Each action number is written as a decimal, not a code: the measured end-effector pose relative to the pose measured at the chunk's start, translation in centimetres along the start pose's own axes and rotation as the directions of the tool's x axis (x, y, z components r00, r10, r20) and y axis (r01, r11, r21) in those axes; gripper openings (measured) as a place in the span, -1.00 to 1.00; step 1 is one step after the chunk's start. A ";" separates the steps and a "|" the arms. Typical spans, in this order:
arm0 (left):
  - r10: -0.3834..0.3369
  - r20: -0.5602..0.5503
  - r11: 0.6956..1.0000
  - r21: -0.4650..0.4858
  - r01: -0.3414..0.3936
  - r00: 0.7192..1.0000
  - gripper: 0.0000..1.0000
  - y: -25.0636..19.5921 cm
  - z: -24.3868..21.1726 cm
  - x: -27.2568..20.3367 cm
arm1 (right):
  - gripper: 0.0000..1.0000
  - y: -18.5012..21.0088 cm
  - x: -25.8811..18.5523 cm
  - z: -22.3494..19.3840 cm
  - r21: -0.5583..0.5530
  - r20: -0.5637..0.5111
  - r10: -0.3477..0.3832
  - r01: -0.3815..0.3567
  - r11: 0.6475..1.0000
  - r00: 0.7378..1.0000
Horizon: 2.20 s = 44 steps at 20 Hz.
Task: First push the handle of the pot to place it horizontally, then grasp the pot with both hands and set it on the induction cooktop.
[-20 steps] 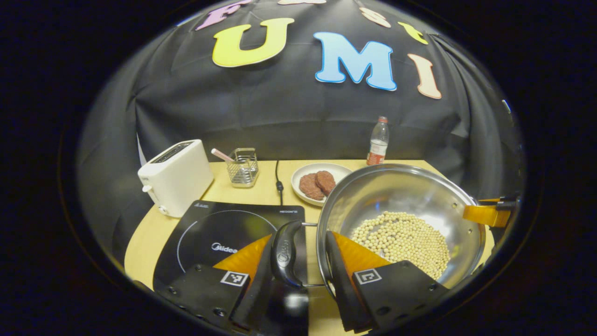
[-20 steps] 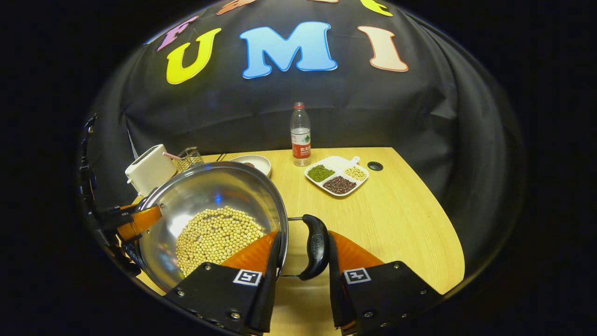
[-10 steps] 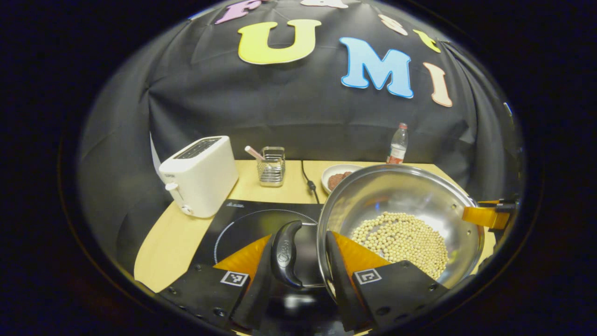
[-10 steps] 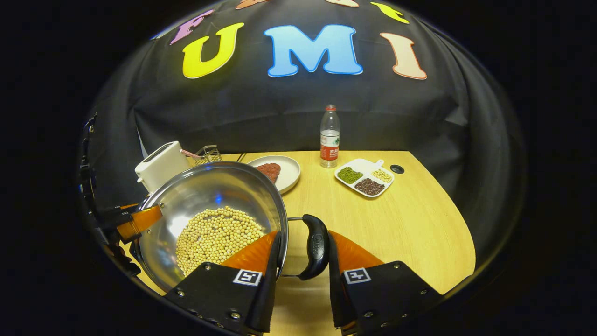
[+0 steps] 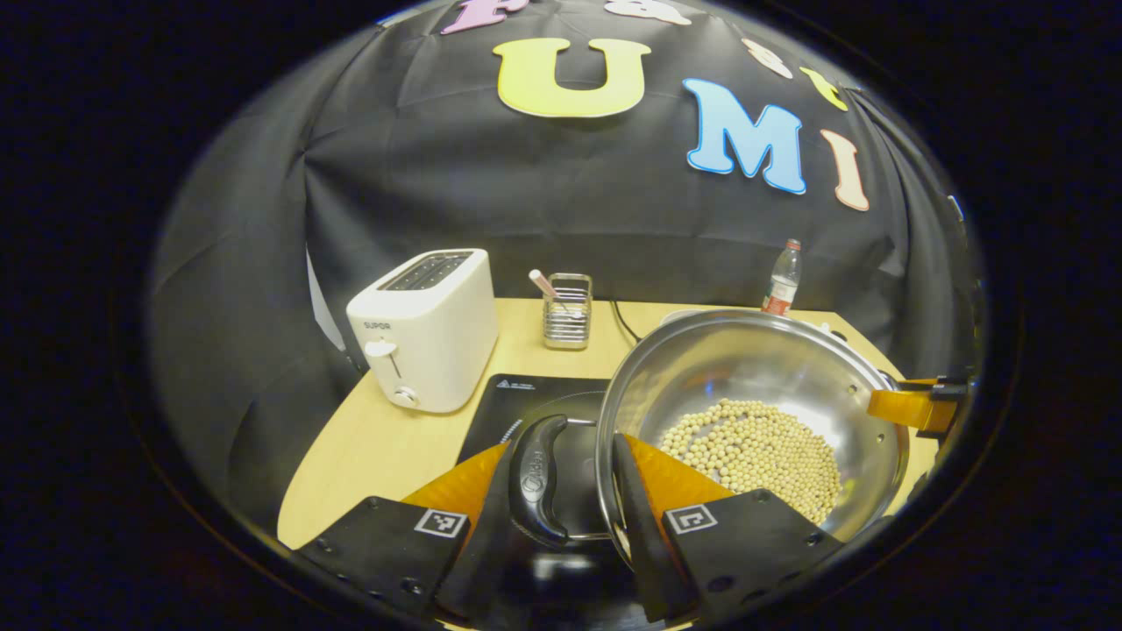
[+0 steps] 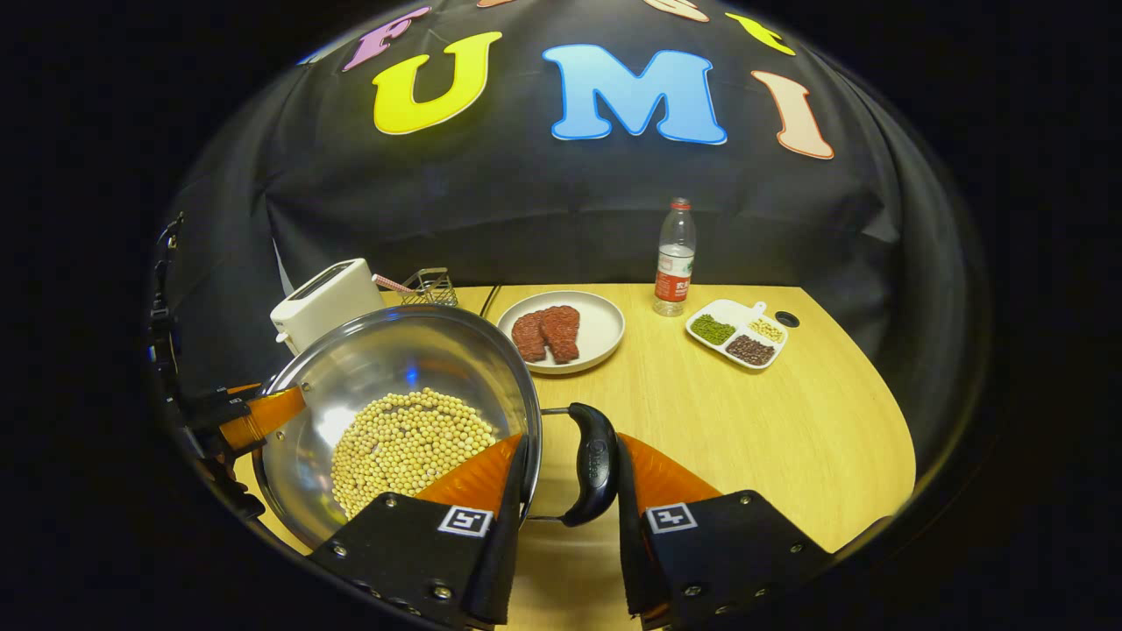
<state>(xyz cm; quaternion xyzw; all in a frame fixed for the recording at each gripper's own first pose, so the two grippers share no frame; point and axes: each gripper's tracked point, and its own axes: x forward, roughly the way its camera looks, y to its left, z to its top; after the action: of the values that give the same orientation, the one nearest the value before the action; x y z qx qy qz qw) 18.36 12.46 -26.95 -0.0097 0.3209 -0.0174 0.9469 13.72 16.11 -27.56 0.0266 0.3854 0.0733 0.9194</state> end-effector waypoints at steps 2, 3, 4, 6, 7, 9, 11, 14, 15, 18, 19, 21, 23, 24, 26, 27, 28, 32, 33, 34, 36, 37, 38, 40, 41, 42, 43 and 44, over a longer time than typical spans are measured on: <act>0.005 -0.004 1.000 -0.002 -0.005 1.000 0.36 1.8 0.0 0.6 | -0.02 1.6 0.7 0.1 0.001 0.001 0.005 -0.005 1.000 1.000; 0.008 -0.006 1.000 -0.005 -0.008 1.000 0.36 2.6 0.0 0.8 | -0.02 2.5 1.0 0.2 0.000 0.000 0.007 -0.007 1.000 1.000; 0.012 -0.008 1.000 -0.007 -0.013 1.000 0.28 3.5 0.1 1.2 | -0.02 3.2 1.3 0.3 0.000 0.000 0.009 -0.009 1.000 1.000; 0.021 -0.012 1.000 -0.008 -0.021 1.000 0.36 5.0 0.1 1.7 | -0.01 4.5 2.0 0.4 -0.003 -0.001 0.015 -0.015 1.000 1.000; 0.025 -0.012 1.000 -0.010 -0.025 1.000 0.36 5.6 0.2 2.0 | -0.02 5.0 2.4 0.5 -0.002 -0.001 0.018 -0.018 1.000 1.000; 0.033 -0.014 0.999 -0.011 -0.033 0.999 0.28 6.7 0.2 2.3 | -0.02 5.9 3.1 0.6 0.001 -0.007 0.021 -0.021 1.000 1.000; 0.046 -0.022 0.999 -0.016 -0.046 0.999 0.36 7.8 0.0 2.8 | -0.02 7.0 3.5 0.2 -0.003 -0.018 0.022 -0.022 1.000 1.000; 0.047 -0.037 0.999 -0.024 -0.048 0.998 0.36 8.7 -0.7 3.3 | -0.01 8.0 4.4 -0.3 -0.004 -0.032 0.023 -0.023 1.000 0.999; 0.046 -0.043 0.999 -0.026 -0.047 0.998 0.28 8.9 -1.0 3.5 | -0.02 8.1 4.6 -0.4 -0.005 -0.036 0.022 -0.022 1.000 0.999; 0.049 -0.043 0.998 -0.027 -0.050 0.998 0.36 9.1 -1.2 3.9 | -0.02 8.7 5.0 -0.6 0.009 -0.034 0.024 -0.024 1.000 0.999; 0.050 -0.044 0.998 -0.029 -0.051 0.998 0.29 9.2 -1.3 3.8 | -0.02 8.7 5.1 -0.6 0.017 -0.037 0.028 -0.028 0.999 0.999; 0.052 -0.031 0.998 -0.043 -0.053 0.998 0.40 9.1 -1.0 3.9 | 0.02 8.8 5.3 -0.8 0.031 -0.039 0.036 -0.035 0.999 0.999; 0.073 0.018 0.996 -0.050 -0.072 0.997 0.55 9.4 -0.2 4.2 | 0.19 8.5 4.8 0.2 0.015 0.010 0.031 -0.031 0.999 0.999; 0.088 0.038 0.995 -0.050 -0.086 0.995 0.76 9.7 0.2 3.7 | 0.42 8.2 4.4 0.7 0.010 0.040 0.028 -0.028 1.000 0.999; 0.105 0.052 0.994 -0.043 -0.102 0.993 0.93 9.9 0.5 3.8 | 0.94 7.0 3.3 2.0 0.014 0.086 0.000 -0.001 1.000 0.996; 0.110 0.063 0.994 -0.034 -0.108 0.992 0.93 10.0 0.9 3.5 | 0.93 6.5 2.6 2.5 0.022 0.103 -0.007 0.005 1.000 0.995; 0.118 0.081 0.993 -0.022 -0.116 0.990 0.87 10.0 1.5 3.1 | 0.94 5.8 1.8 3.0 0.027 0.125 -0.018 0.015 1.000 0.992; 0.103 0.205 0.994 0.019 -0.109 0.973 0.93 7.0 5.6 -0.1 | 0.94 2.6 -1.3 5.6 0.018 0.226 -0.045 0.042 0.999 0.973; 0.092 0.237 0.994 0.029 -0.101 0.967 0.92 5.8 6.8 -1.0 | 0.94 1.7 -2.1 6.2 0.010 0.249 -0.051 0.050 0.999 0.967; 0.079 0.266 0.995 0.037 -0.092 0.961 0.99 4.2 7.9 -1.7 | 0.94 0.7 -2.9 6.7 0.006 0.271 -0.054 0.054 0.999 0.961; 0.057 0.310 0.997 0.038 -0.073 0.949 0.99 1.1 9.6 -3.7 | 0.94 -1.1 -4.8 7.5 0.009 0.307 -0.054 0.054 0.999 0.950; 0.049 0.329 0.997 0.033 -0.064 0.943 1.00 -0.6 10.4 -4.4 | 0.94 -2.2 -5.8 7.8 0.009 0.321 -0.055 0.055 0.998 0.946; 0.040 0.345 0.998 0.028 -0.053 0.938 0.86 -2.4 11.0 -5.6 | 0.94 -3.2 -7.1 8.0 0.006 0.338 -0.054 0.056 0.998 0.939; 0.020 0.380 0.999 0.016 -0.028 0.925 0.92 -6.0 12.1 -7.6 | 0.94 -5.6 -9.4 8.6 -0.003 0.376 -0.055 0.061 0.998 0.925; 0.005 0.393 1.000 0.015 -0.012 0.919 0.84 -7.8 12.5 -8.7 | 0.94 -6.8 -10.7 8.9 -0.006 0.393 -0.056 0.064 0.998 0.918; -0.007 0.409 1.000 0.016 0.001 0.913 0.92 -9.8 12.7 -9.9 | 0.94 -8.2 -12.1 9.2 -0.006 0.412 -0.061 0.070 0.998 0.909; -0.016 0.422 1.000 0.019 0.009 0.907 0.95 -11.5 12.9 -11.0 | 0.94 -9.5 -13.5 9.4 -0.004 0.434 -0.064 0.074 0.997 0.899; -0.017 0.433 1.000 0.020 0.010 0.901 0.99 -13.3 12.8 -11.9 | 0.94 -10.7 -14.7 9.5 -0.004 0.451 -0.063 0.072 0.997 0.891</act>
<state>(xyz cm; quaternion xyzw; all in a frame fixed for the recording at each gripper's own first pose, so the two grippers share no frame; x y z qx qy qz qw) 16.33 -0.22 -9.10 -0.0074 0.1023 -0.0241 0.9944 11.51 3.34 -11.68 0.0202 0.1622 0.0371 0.9859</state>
